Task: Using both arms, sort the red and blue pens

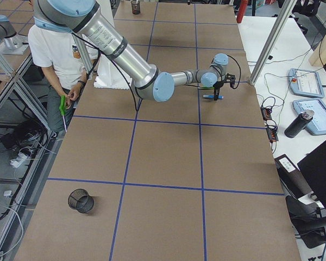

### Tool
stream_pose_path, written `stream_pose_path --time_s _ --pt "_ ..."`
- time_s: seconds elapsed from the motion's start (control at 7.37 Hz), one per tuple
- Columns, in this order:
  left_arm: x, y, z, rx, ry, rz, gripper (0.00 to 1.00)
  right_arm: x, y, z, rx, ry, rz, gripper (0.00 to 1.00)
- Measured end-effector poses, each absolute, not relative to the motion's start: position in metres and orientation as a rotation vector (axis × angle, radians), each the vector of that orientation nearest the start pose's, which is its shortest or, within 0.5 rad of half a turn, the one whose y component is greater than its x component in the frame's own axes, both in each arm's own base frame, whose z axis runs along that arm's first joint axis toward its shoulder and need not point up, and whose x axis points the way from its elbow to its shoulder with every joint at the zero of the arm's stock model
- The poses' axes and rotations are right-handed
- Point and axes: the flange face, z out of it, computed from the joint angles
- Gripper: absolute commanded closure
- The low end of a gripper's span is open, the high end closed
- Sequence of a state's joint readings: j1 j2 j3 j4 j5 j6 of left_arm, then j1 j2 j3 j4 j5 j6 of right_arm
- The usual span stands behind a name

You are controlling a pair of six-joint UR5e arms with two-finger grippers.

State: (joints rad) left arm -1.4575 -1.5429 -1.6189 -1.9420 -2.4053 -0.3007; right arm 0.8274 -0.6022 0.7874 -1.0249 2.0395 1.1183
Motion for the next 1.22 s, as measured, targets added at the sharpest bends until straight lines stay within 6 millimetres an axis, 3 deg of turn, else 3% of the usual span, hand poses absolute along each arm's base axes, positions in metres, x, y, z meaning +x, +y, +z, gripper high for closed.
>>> stream_pose_path --time_s 0.27,0.41,0.54,0.68,0.81,1.22 --pt "-0.003 -0.501 0.602 0.194 0.880 -0.011 0.02 -0.522 -0.701 0.331 0.068 -0.844 0.182 1.00" --pt "-0.003 -0.501 0.602 0.194 0.880 -0.011 0.02 -0.514 -0.706 0.330 0.066 -0.850 0.187 1.00" --pt "-0.003 -0.501 0.602 0.193 0.880 -0.011 0.02 -0.492 -0.717 0.325 0.070 -0.867 0.203 1.00" --pt "-0.003 -0.501 0.602 0.193 0.880 -0.012 0.02 -0.458 -0.725 0.325 0.090 -0.889 0.226 1.00" --pt "-0.003 -0.501 0.602 0.192 0.880 -0.012 0.02 -0.419 -0.719 0.341 0.115 -0.905 0.247 1.00" --pt "-0.002 -0.501 0.602 0.192 0.880 -0.012 0.02 -0.291 -0.689 0.426 0.186 -0.884 0.290 1.00"
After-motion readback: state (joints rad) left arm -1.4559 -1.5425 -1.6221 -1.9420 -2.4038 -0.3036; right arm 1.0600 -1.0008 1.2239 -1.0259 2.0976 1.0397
